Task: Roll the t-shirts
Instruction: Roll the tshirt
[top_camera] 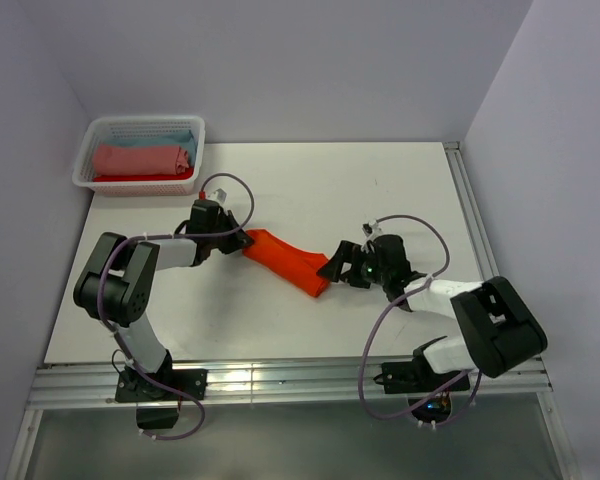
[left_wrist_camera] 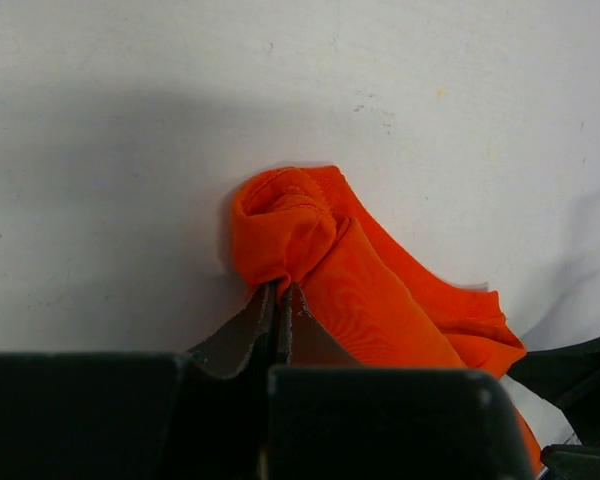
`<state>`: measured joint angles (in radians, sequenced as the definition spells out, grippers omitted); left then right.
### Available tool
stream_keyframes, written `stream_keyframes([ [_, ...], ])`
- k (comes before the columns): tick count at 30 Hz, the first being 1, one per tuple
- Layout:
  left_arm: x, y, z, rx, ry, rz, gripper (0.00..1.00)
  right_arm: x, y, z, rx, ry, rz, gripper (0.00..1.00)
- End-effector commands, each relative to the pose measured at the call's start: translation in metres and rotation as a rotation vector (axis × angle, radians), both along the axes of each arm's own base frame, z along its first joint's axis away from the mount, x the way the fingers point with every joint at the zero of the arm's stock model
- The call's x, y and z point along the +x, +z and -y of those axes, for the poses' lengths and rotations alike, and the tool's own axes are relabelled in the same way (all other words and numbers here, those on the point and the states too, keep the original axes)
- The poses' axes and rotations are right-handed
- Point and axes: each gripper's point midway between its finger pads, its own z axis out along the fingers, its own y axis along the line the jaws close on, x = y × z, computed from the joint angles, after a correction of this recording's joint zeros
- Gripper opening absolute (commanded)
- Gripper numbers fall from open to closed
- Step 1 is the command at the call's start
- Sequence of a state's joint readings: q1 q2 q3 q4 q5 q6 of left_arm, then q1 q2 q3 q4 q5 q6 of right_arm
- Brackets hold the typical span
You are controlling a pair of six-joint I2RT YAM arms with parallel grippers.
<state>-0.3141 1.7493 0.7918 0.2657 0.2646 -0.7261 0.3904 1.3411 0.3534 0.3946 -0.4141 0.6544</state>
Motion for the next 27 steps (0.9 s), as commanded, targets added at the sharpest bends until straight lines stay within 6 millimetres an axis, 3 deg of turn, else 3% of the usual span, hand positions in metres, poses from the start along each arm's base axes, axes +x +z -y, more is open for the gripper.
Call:
stream_keyframes([
  [1, 0.008, 0.02, 0.004, -0.006, -0.011, 0.048, 0.0, 0.021, 0.01, -0.012, 0.058, -0.003, 0.083, 1.0],
  [5, 0.008, 0.021, 0.005, -0.006, -0.019, 0.047, 0.0, 0.023, 0.015, -0.022, 0.114, 0.034, 0.126, 1.0],
  [13, 0.01, 0.023, 0.007, -0.004, -0.027, 0.043, 0.0, 0.005, 0.035, -0.03, 0.192, 0.115, 0.232, 0.98],
  [20, 0.012, 0.022, 0.009, 0.007, -0.045, 0.016, 0.0, -0.008, 0.034, -0.038, 0.101, 0.141, 0.3, 0.96],
  [22, 0.012, 0.02, 0.01, 0.008, -0.053, 0.01, 0.0, -0.004, 0.036, -0.04, 0.046, 0.123, 0.344, 0.97],
  [27, 0.01, 0.018, 0.013, 0.001, -0.073, -0.007, 0.0, -0.009, 0.024, -0.049, -0.018, 0.142, 0.324, 1.0],
])
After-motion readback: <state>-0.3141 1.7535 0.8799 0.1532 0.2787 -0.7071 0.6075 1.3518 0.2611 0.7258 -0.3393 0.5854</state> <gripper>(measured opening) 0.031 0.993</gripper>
